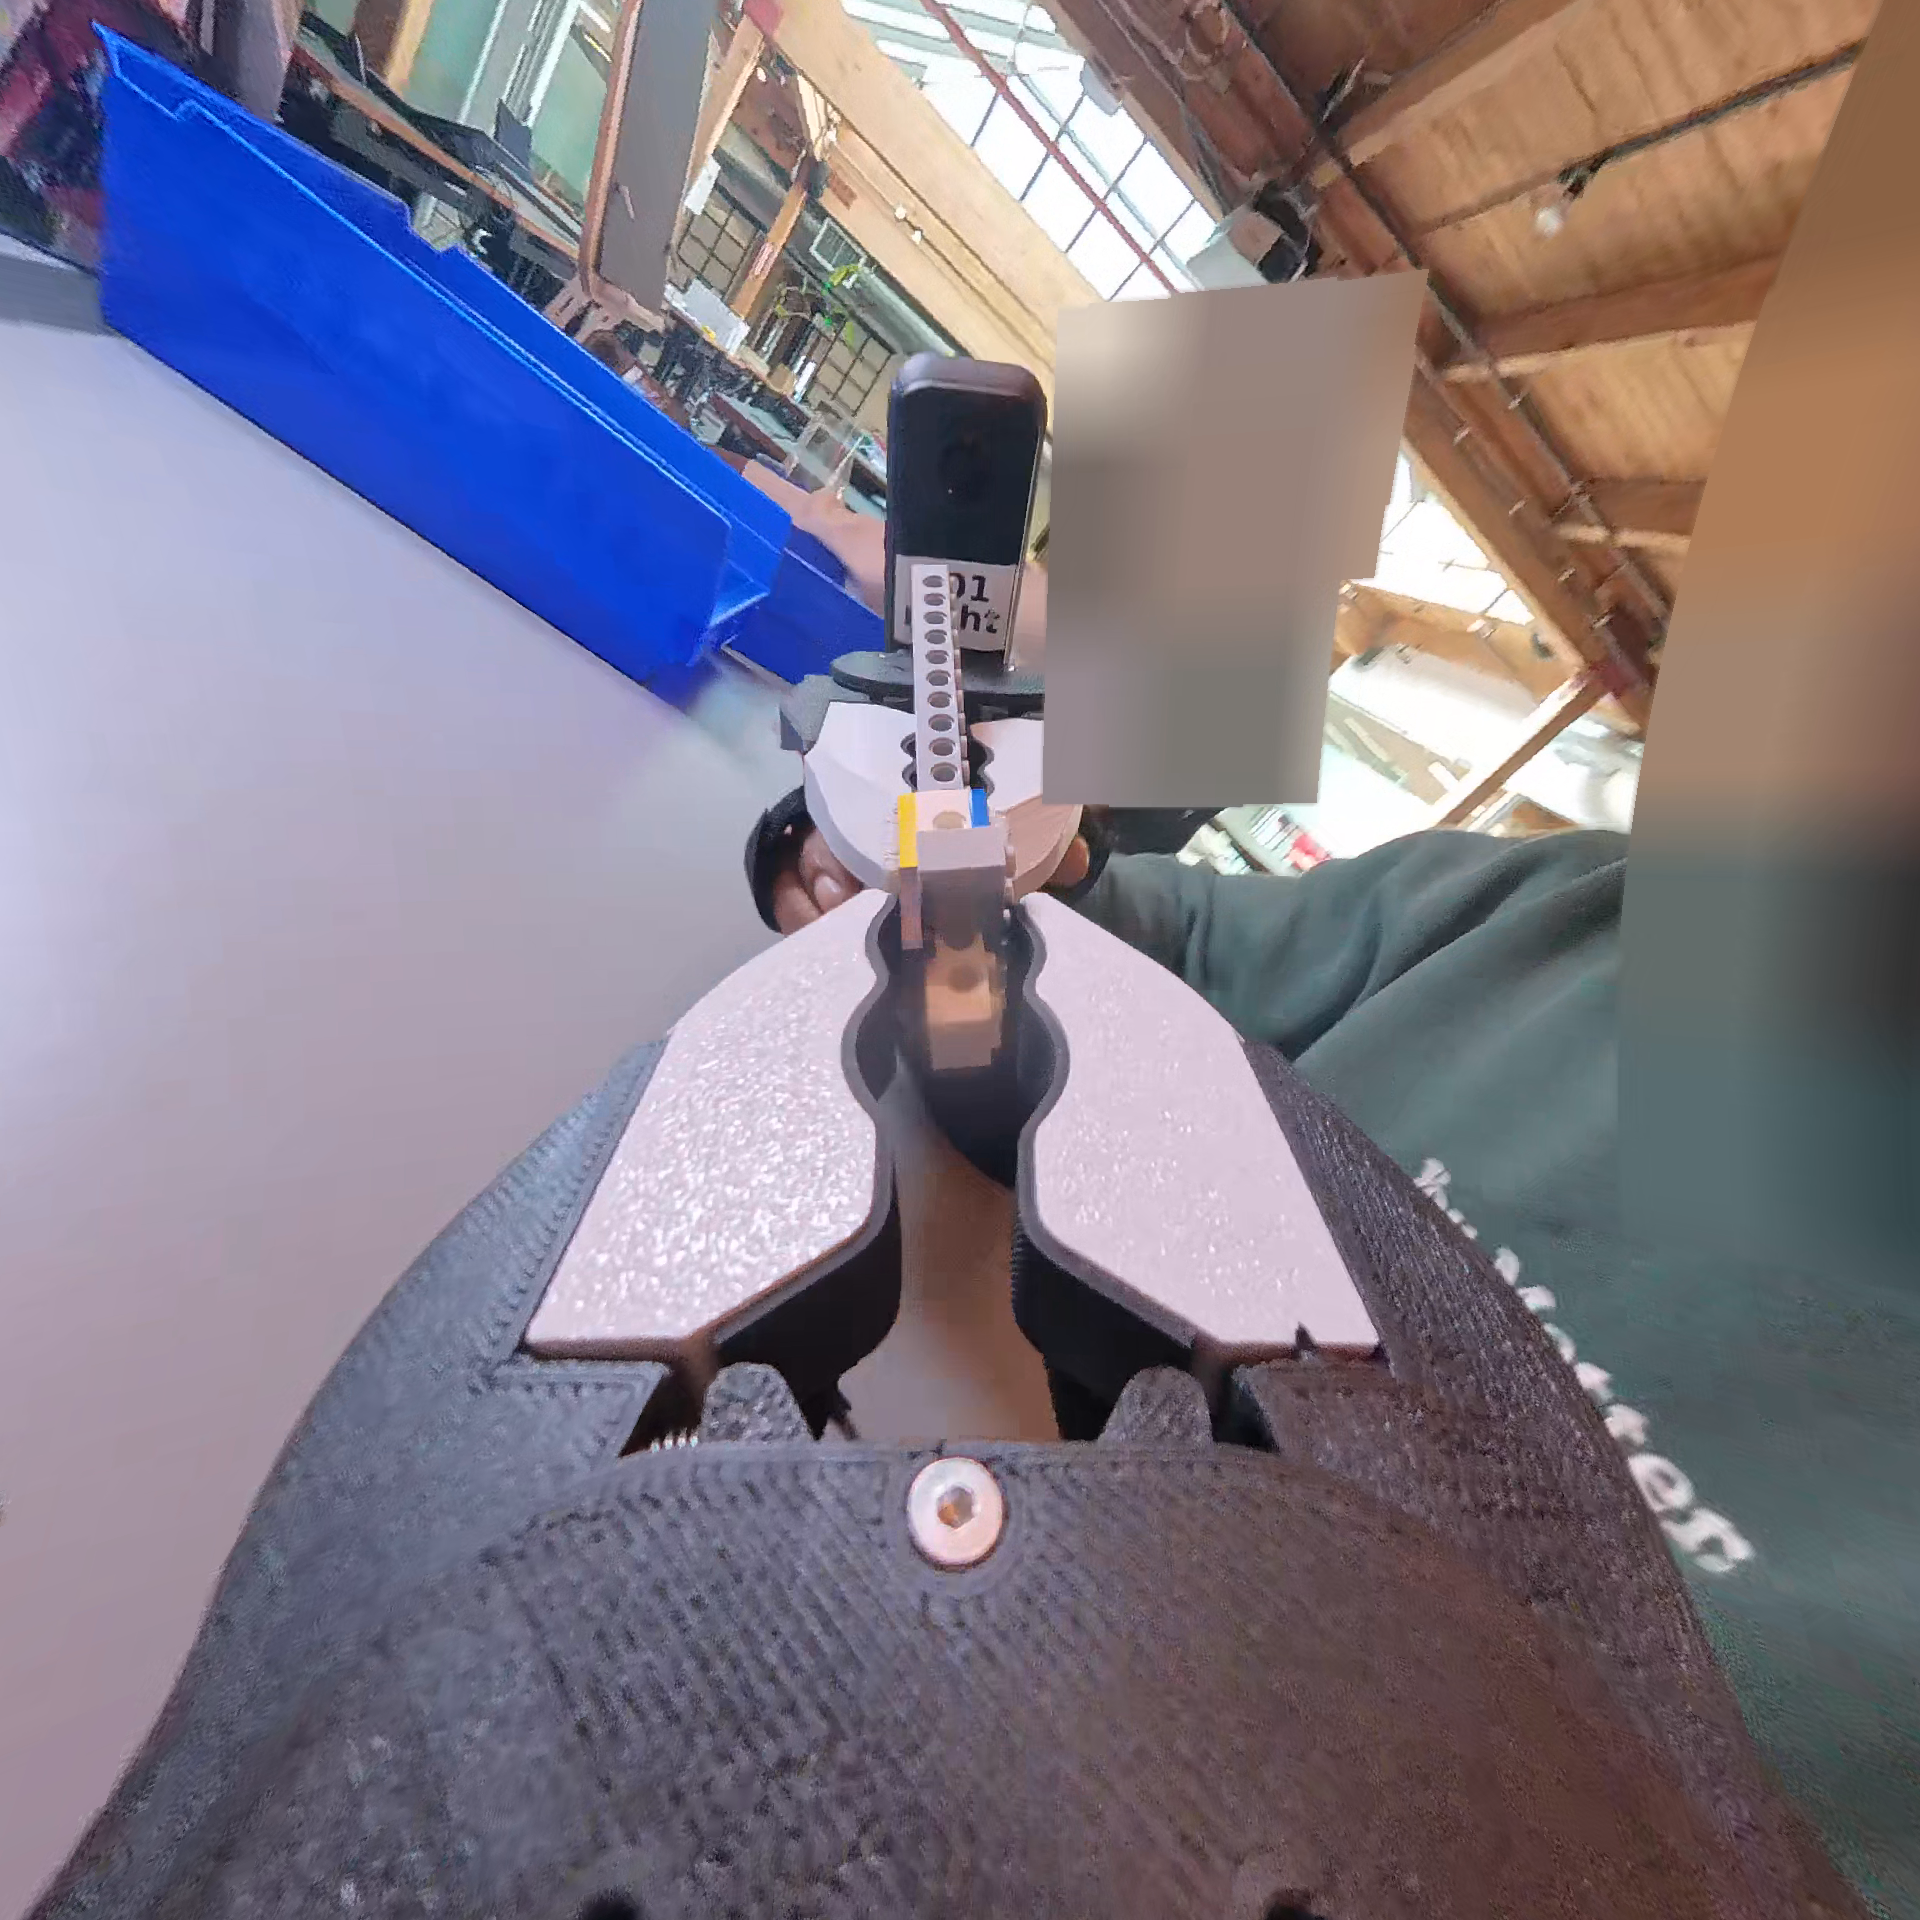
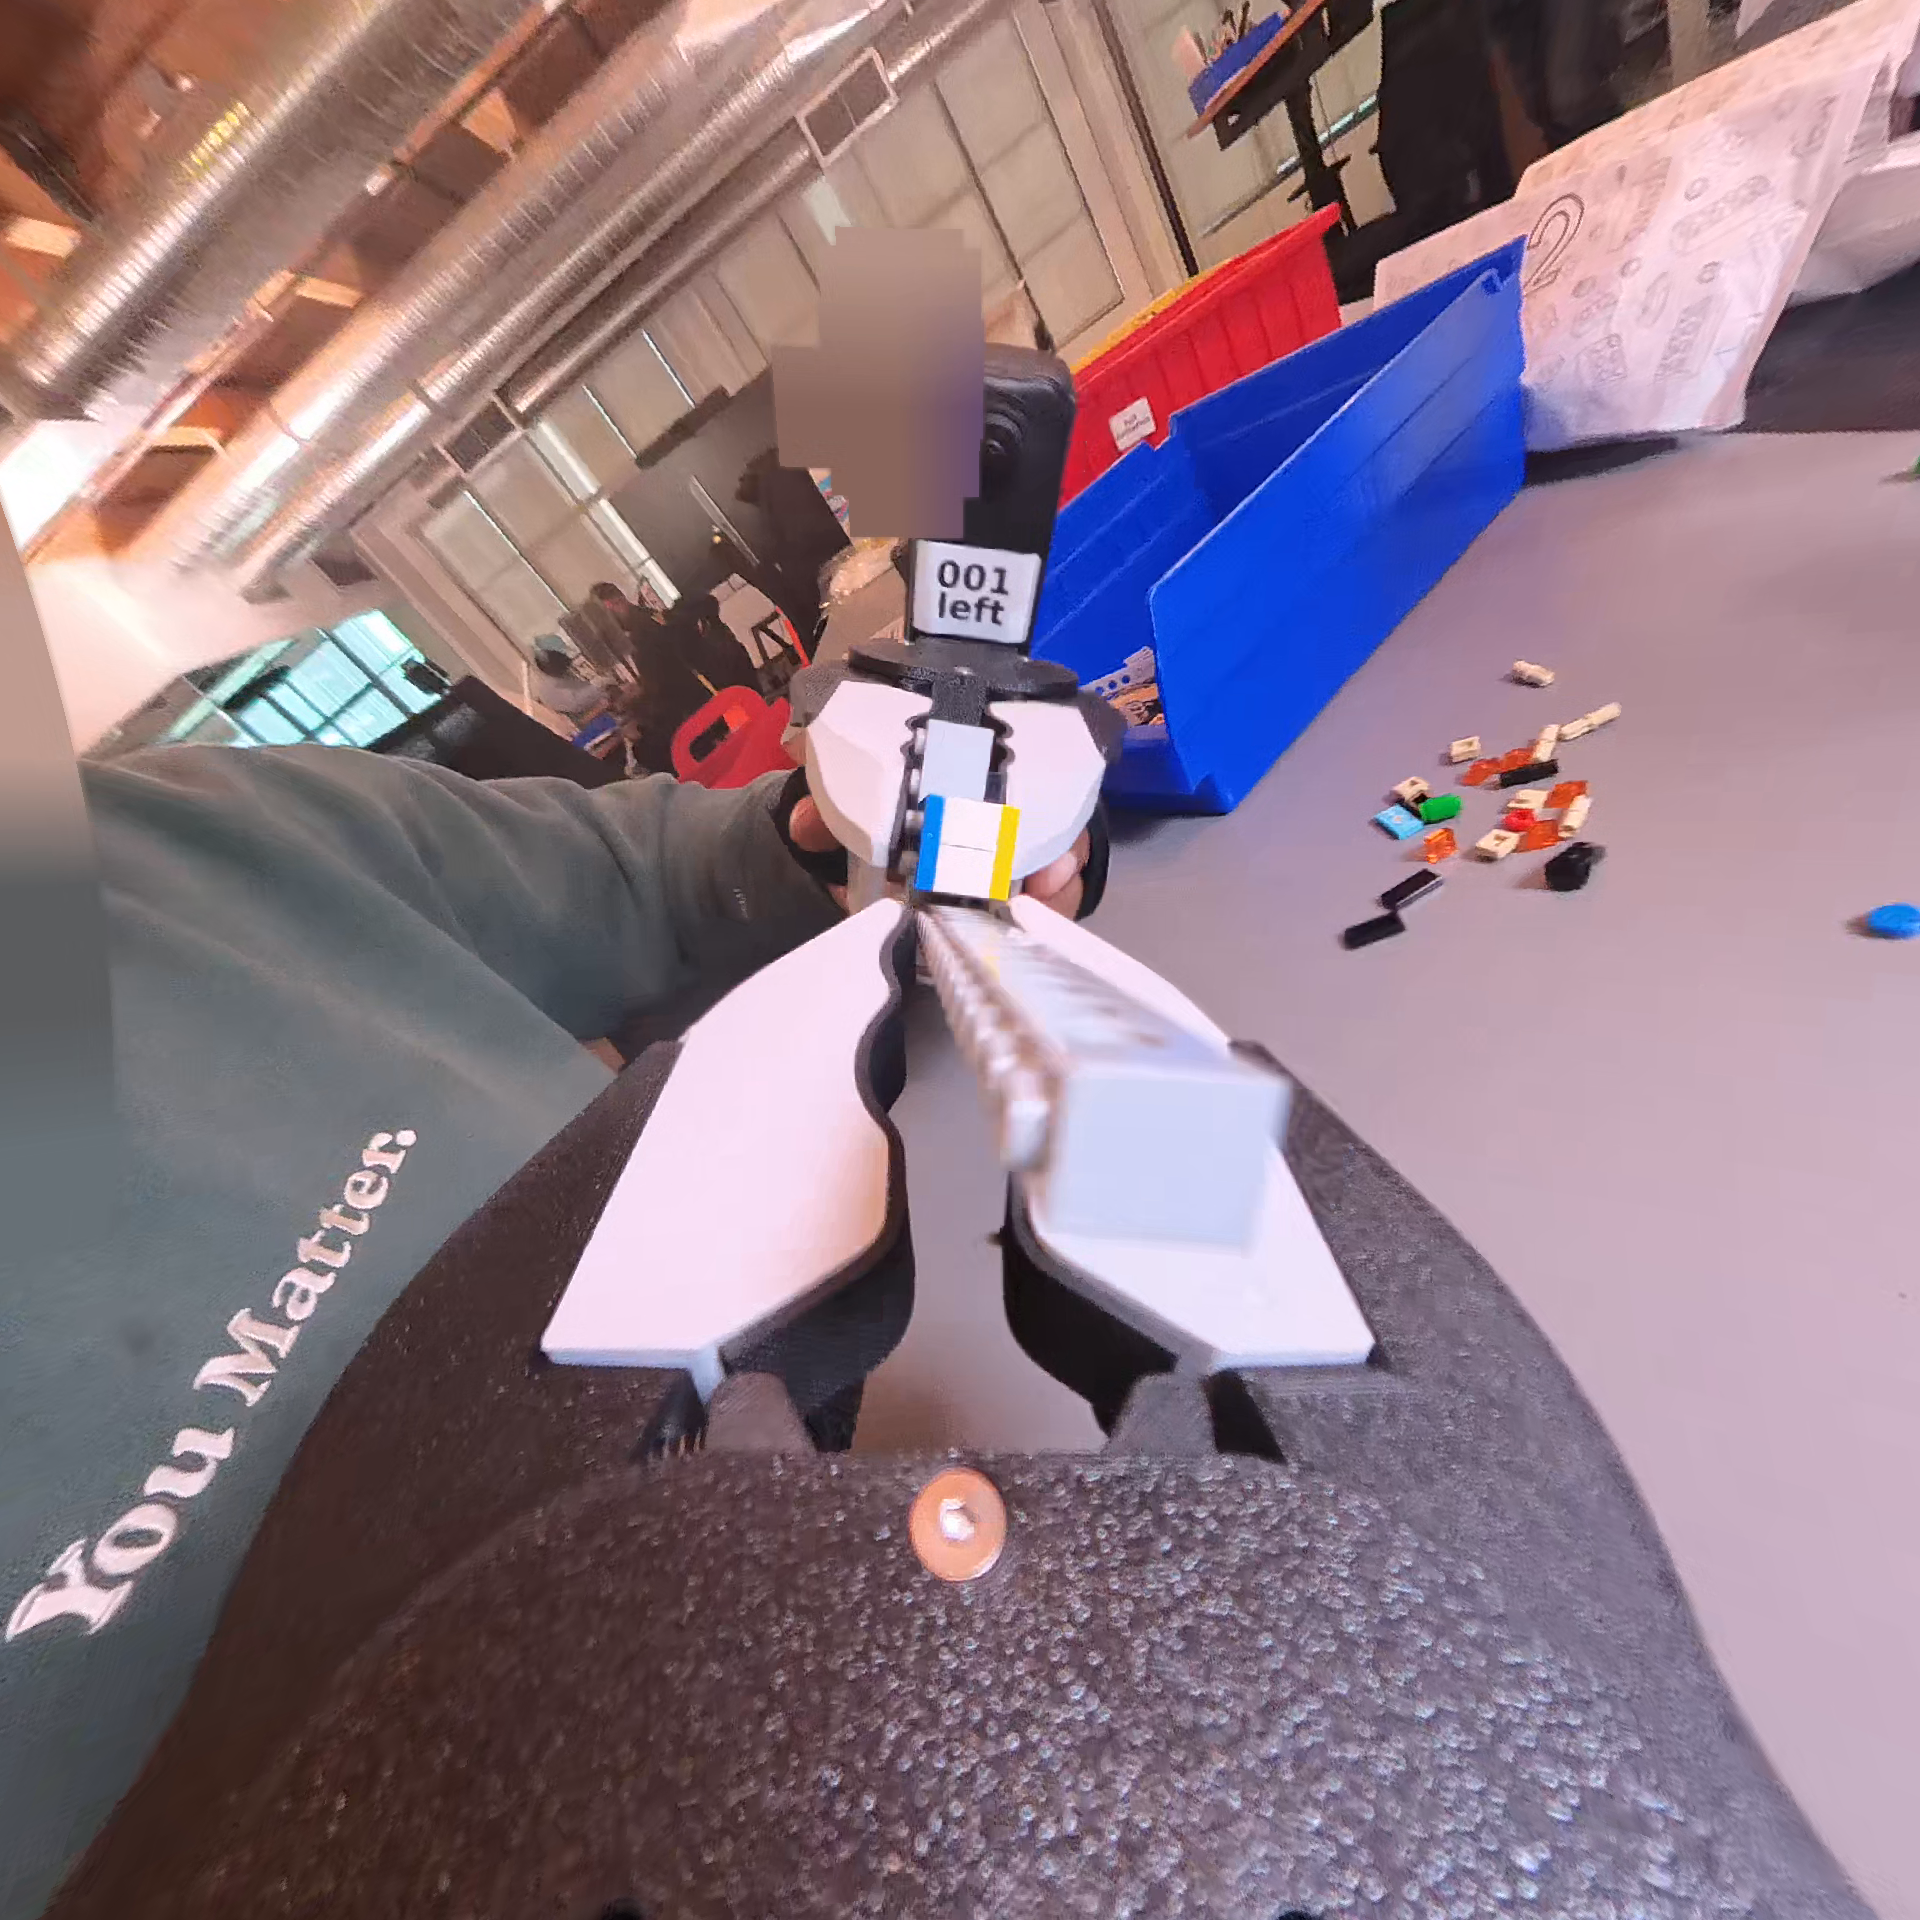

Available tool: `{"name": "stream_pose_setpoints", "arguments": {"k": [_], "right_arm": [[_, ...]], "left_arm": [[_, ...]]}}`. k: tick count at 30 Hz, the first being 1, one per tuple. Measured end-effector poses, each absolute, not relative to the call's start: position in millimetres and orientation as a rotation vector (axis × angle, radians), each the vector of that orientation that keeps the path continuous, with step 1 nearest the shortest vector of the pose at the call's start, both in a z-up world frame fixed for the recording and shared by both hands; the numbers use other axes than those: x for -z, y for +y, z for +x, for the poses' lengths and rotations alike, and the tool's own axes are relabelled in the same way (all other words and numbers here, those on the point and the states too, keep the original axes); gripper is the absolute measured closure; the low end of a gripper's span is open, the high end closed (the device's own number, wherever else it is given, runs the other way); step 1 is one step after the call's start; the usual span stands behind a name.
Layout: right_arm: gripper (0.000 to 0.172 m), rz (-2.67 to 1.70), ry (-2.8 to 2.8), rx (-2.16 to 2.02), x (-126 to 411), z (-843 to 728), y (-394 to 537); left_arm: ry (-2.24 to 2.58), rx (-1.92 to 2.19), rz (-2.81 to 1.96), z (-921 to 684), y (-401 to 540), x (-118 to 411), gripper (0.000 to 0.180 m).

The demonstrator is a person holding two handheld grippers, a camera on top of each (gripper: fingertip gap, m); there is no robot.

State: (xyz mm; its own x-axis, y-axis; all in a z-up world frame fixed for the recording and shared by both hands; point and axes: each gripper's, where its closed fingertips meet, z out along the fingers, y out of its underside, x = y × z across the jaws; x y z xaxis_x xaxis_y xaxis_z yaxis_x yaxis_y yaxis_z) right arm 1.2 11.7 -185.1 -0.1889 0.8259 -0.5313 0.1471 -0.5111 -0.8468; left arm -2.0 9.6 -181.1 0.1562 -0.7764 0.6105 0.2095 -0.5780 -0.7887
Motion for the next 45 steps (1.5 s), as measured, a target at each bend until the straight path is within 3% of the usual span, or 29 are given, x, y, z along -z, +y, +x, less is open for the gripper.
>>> {"name": "stream_pose_setpoints", "arguments": {"k": [6,13,17,19,21,24,30,41,45], "right_arm": [[0.159,-1.599,-1.403,-1.516,208,2,0],[0.159,-1.533,-1.651,-1.165,230,0,-14],[0.16,-1.516,-1.727,-1.055,235,5,-11],[0.16,-1.575,-1.766,-0.939,262,19,3],[0.159,-1.583,-1.679,-1.108,250,19,1],[0.159,-1.477,-1.658,-1.138,220,14,2],[0.159,-1.421,-1.619,-1.267,216,19,-5],[0.159,-1.72,-1.804,-1.026,278,29,3],[0.137,-1.815,-1.689,-0.939,276,35,28]], "left_arm": [[0.95,1.109,-1.68,-1,1,200,0.151],[1.271,0.773,-1.696,5,-10,227,0.161],[1.236,0.767,-1.612,3,-8,217,0.161],[1.072,0.839,-1.519,-19,1,173,0.162],[1.107,0.759,-1.493,-31,-1,161,0.162],[1.132,0.853,-1.615,-20,-9,184,0.162],[1.099,1.109,-1.953,-1,-12,255,0.16],[0.867,1.44,-1.885,-1,-9,238,0.163],[0.827,1.478,-1.887,-3,-7,239,0.163]]}}
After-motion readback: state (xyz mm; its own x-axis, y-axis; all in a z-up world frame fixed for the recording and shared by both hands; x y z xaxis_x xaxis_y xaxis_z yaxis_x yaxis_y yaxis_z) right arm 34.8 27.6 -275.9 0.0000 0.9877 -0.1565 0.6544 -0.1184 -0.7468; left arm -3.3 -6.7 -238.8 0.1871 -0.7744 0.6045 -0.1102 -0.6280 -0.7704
